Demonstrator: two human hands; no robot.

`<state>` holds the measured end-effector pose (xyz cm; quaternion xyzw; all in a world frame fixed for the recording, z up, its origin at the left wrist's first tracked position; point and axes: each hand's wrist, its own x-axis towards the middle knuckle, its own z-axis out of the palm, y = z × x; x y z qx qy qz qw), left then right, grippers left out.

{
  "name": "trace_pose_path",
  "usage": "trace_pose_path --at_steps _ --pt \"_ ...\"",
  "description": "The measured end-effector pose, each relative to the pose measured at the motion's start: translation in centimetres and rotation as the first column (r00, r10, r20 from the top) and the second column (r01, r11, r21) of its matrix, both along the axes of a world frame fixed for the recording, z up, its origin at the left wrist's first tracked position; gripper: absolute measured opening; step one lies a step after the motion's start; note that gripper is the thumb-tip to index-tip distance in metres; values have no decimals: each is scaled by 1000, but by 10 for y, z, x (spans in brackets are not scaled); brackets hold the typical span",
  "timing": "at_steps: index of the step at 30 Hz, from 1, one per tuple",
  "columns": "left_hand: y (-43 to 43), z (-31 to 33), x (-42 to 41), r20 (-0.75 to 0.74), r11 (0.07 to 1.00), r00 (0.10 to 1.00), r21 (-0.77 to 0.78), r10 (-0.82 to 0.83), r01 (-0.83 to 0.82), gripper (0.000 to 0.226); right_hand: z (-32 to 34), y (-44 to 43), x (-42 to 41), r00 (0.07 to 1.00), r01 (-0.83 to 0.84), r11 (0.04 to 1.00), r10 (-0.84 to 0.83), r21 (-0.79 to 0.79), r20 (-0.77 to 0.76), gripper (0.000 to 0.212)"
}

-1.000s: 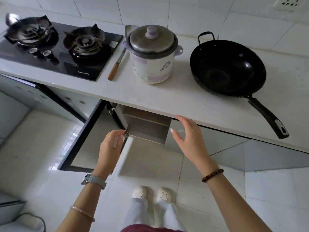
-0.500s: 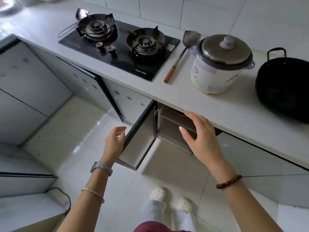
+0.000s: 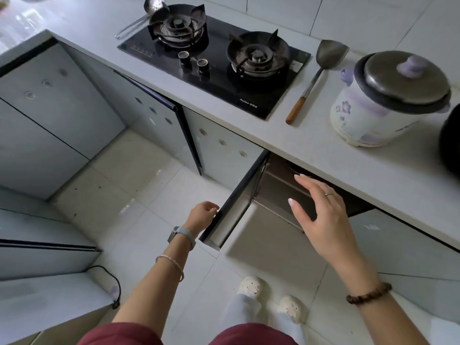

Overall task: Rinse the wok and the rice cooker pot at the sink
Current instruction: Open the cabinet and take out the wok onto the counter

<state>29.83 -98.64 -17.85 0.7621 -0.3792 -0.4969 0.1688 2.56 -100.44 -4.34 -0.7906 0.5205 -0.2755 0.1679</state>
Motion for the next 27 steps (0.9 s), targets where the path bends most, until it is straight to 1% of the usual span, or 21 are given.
trace_pose_path --at_steps 4,8,12,14,17,21,24,27 --pt "-5 -6 0 -55 1000 998 29 7 -5 28 -2 3 -2 1000 15 1000 -15 11 -2 46" --pt "-8 -9 -3 -76 998 997 48 32 -28 27 -3 4 -6 999 40 999 -40 26 1 46" --pt "-7 -7 -15 -75 996 997 86 -6 12 15 -4 7 -14 997 78 996 -79 35 26 46" --pt "-7 -7 -23 -91 994 996 108 2 7 19 -3 7 -22 994 104 994 -106 33 42 44" --pt "-5 -5 -43 -152 986 985 157 85 -60 14 -3 6 -43 985 161 986 -163 34 55 43" --pt "1 -8 -80 -232 976 960 189 155 -112 16 -6 10 -72 971 228 974 -229 15 68 44" --pt "4 -11 -112 -344 963 915 234 211 -134 23 -9 15 -97 965 254 967 -254 1 62 42" --pt "4 -14 -144 -458 948 843 265 283 -174 22 -9 20 -129 958 283 959 -284 24 44 43"
